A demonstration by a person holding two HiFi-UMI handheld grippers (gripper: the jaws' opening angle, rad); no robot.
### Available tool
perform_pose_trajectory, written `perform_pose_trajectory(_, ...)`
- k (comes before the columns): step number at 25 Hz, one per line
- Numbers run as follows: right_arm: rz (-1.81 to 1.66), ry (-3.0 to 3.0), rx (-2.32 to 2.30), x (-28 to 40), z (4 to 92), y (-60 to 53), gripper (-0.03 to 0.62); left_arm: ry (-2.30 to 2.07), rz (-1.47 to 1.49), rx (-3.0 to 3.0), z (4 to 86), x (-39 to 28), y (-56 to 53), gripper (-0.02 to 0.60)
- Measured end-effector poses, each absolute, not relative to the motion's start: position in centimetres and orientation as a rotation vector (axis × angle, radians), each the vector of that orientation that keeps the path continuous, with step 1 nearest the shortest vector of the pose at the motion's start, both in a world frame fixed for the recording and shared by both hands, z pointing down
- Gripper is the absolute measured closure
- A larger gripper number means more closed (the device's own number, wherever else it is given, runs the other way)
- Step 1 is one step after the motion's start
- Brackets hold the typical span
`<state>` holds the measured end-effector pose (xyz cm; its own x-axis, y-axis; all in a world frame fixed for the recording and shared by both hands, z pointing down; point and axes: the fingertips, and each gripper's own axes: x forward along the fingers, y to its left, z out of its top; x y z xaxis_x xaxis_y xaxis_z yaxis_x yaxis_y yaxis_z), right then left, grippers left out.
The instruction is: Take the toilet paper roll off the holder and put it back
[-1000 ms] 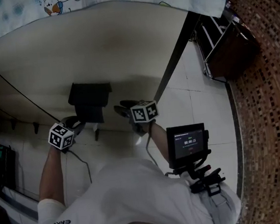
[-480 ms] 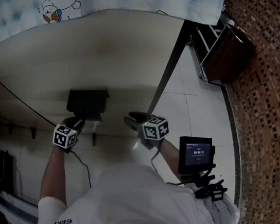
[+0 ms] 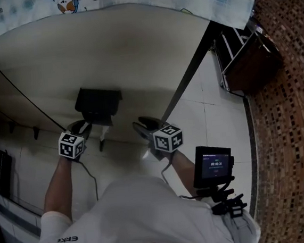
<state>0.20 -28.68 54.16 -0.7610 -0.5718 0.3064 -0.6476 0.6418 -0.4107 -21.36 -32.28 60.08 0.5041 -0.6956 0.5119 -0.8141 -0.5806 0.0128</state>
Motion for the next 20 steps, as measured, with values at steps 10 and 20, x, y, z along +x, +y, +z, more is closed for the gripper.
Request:
perform_pose_trajectory(10, 0.719, -2.746, 0.912, -0.9, 52.9, -27.9, 0.456, -1.517, 0.485, 2.379, 57.8, -22.2, -28.9, 0.459)
perform_pose_trajectory(20, 0.657, -2.789, 0.814, -2.4, 53.1, -27.4, 0.545, -1.791, 0.254, 2.253, 54.3, -20.4, -22.7, 0.571)
